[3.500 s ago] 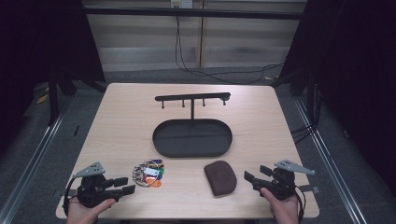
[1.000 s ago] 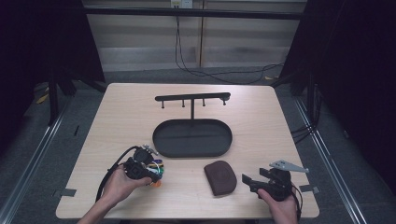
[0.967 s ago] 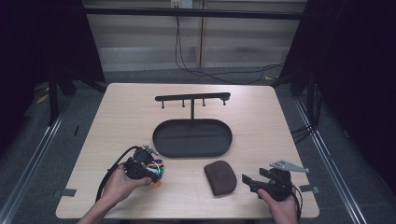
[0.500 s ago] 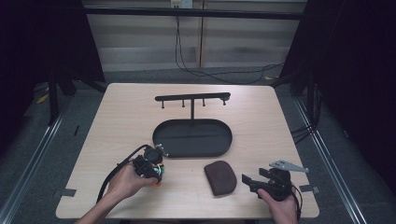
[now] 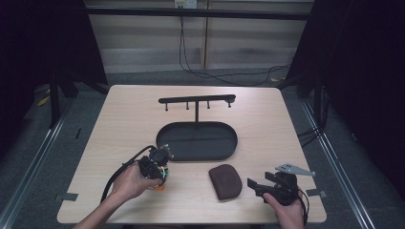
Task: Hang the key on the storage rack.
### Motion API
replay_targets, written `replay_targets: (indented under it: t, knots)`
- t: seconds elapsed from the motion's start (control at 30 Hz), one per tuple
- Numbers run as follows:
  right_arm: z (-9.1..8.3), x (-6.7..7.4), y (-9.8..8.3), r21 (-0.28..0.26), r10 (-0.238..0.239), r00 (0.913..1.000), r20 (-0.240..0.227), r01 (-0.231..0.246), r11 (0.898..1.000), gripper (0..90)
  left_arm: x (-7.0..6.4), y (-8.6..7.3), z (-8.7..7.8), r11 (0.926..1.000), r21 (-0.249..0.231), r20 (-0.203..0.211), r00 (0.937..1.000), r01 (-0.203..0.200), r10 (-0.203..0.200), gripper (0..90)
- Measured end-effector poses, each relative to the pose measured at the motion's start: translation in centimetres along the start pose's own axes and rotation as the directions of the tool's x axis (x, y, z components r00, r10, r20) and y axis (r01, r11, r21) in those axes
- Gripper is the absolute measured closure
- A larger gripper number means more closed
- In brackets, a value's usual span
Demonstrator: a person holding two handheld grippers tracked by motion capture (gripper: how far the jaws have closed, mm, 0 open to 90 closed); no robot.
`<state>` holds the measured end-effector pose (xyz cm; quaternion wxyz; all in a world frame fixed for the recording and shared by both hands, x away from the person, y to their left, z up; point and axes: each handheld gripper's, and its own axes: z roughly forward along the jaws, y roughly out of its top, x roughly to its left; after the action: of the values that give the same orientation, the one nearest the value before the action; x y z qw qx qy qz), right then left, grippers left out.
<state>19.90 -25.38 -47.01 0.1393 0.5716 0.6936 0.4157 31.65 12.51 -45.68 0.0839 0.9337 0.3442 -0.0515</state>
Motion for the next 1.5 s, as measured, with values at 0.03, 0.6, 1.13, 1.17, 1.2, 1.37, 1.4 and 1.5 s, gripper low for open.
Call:
replay_targets:
  t: [0.03,0.6,1.13,1.17,1.2,1.37,1.4,1.5]
  knots:
    - [0.0,0.0,0.0,0.002,0.002,1.0,0.0,-0.002,1.0,18.7,-0.2,0.2,0.0,0.9999,0.013,-0.011,0.9999,-0.006,0.006,79.2]
    - [0.0,-0.1,0.0,0.004,0.009,0.9999,0.007,-0.009,1.0,18.7,-0.3,1.2,0.2,0.9984,0.052,-0.05,0.9985,-0.021,0.024,87.4]
    - [0.1,-0.2,0.0,0.01,0.018,0.9998,0.004,-0.018,1.0,18.7,0.6,0.6,-2.1,0.9966,0.056,0.025,0.9979,-0.061,0.06,87.3]
    - [0.1,-0.2,0.0,0.01,0.018,0.9998,0.005,-0.018,1.0,18.7,0.7,0.6,-2.4,0.9963,0.056,0.024,0.9977,-0.064,0.063,87.4]
    - [0.1,-0.2,0.0,0.011,0.018,0.9998,0.004,-0.018,1.0,18.7,0.7,0.5,-2.7,0.9966,0.052,0.021,0.9978,-0.064,0.063,87.4]
    - [0.1,-0.2,0.0,0.01,0.021,0.9997,0.008,-0.021,1.0,18.6,1.1,0.3,-3.9,0.9973,0.042,0.009,0.9982,-0.06,0.059,87.5]
    - [0.1,-0.2,0.0,0.01,0.021,0.9997,0.008,-0.021,1.0,18.6,1.1,0.3,-4.1,0.9978,0.041,0.003,0.9986,-0.053,0.053,87.5]
    - [0.1,-0.2,0.0,0.01,0.022,0.9997,0.011,-0.022,1.0,18.6,1.4,0.3,-4.7,0.9981,0.039,-0.013,0.9988,-0.047,0.047,87.6]
